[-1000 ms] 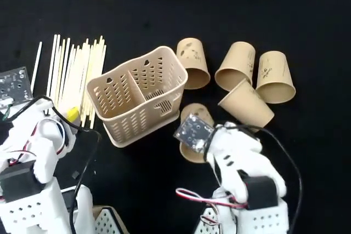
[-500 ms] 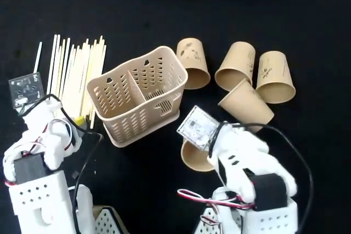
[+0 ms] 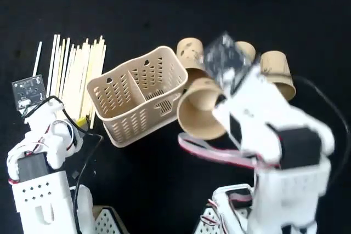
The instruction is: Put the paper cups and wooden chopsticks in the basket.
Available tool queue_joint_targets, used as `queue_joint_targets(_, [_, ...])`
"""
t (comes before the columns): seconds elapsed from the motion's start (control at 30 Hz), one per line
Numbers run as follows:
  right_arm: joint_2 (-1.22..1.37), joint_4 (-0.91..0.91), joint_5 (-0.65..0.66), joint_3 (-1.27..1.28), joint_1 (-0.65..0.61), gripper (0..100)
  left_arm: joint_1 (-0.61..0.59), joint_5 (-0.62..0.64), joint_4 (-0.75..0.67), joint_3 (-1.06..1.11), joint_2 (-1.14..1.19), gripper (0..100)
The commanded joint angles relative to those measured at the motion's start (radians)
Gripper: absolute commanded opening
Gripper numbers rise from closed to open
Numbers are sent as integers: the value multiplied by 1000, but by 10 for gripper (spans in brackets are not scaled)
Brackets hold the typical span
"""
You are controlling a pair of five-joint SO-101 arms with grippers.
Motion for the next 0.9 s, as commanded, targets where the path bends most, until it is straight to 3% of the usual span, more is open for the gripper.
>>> queue_joint_targets(0.0, [85, 34, -55, -240, 5, 11, -10, 2, -78, 18, -6, 263])
queue_joint_targets(0.13, [91, 34, -97, -372, 0, 11, -4, 2, -153, 64, -6, 263])
queue_joint_targets(0.27, [91, 32, -152, -404, -23, 11, -8, 2, -138, 84, -6, 263])
queue_joint_targets(0.6, [93, -71, -170, -390, -336, 11, -10, 3, -143, 84, -6, 263])
queue_joint_targets(0.87, [211, -210, -203, -360, -345, 11, -10, 3, -141, 85, -6, 263])
